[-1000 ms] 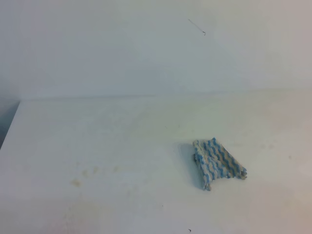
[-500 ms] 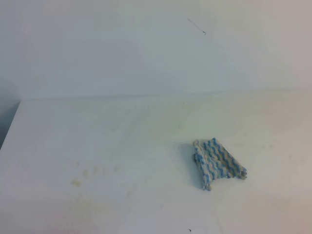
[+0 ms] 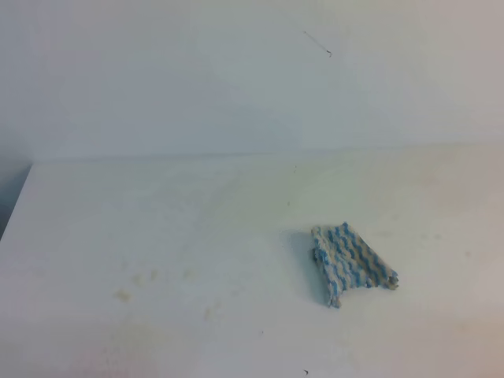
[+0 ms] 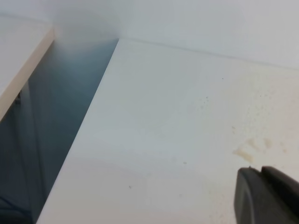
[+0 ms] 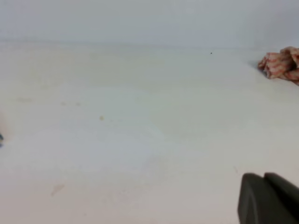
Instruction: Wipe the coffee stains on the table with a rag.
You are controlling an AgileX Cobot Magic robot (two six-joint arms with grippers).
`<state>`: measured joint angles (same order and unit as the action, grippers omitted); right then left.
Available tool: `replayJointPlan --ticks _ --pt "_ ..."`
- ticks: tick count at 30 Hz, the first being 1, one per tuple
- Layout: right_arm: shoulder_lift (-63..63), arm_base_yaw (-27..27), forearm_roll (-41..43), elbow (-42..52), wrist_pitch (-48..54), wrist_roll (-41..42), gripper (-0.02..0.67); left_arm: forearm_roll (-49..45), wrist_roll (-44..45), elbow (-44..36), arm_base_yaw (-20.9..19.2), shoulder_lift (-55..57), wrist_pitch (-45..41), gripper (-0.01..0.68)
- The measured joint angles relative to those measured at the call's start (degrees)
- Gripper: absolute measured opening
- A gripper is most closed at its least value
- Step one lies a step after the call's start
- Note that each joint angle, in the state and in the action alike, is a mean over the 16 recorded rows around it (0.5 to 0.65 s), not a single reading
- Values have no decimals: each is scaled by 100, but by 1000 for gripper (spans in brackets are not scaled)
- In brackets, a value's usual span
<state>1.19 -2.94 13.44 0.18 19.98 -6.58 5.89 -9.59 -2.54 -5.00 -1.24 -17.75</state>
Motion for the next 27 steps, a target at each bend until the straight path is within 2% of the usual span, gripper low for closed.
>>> replayJointPlan --ticks 27 --pt "18 0 -340 18 -97 310 -4 0 0 3 -1 -29 0 1"
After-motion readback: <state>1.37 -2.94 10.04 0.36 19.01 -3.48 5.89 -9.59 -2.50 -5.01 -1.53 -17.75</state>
